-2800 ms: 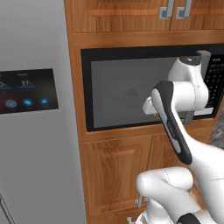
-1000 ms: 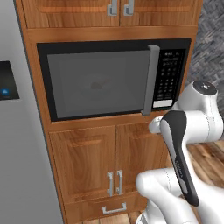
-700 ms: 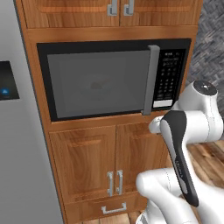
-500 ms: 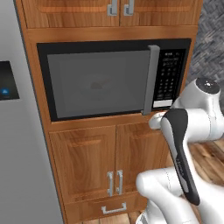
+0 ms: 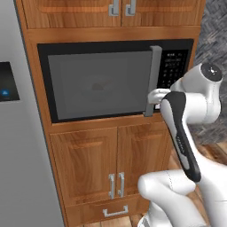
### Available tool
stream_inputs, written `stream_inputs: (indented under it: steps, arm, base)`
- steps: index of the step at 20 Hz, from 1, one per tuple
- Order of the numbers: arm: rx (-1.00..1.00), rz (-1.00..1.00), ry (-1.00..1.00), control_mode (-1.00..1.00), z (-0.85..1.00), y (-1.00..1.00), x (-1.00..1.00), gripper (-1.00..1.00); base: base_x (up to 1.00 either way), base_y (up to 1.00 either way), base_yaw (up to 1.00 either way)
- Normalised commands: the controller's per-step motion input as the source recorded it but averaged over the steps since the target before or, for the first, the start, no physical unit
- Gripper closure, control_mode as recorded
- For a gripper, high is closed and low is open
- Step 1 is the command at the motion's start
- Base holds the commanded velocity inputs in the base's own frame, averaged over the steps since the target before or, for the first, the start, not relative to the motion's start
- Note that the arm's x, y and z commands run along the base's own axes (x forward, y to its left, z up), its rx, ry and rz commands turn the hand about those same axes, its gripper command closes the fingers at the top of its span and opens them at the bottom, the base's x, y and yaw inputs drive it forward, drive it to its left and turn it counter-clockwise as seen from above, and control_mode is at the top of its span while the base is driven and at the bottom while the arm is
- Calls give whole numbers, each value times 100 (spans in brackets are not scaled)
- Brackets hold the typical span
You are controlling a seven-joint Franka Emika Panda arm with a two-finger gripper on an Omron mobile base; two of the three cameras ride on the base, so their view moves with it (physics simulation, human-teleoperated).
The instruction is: The microwave is finished heating the steak and carrot. Take the bowl containing the food and place it on the dining counter.
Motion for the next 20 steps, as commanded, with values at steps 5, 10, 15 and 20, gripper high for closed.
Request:
stream_inputs:
  steps: [5, 10, 15, 20]
  arm:
    - [1, -6, -12, -100, 3, -11, 82, -100]
    - [-5, 0, -4, -100, -10, -4, 67, -100]
    - [-5, 0, -10, -100, -13, -8, 48, -100]
    - [0, 0, -4, -100, 0, -18, 48, -100]
  base:
    - [0, 0, 0]
    - [0, 0, 0]
    - [0, 0, 0]
    - [0, 0, 0]
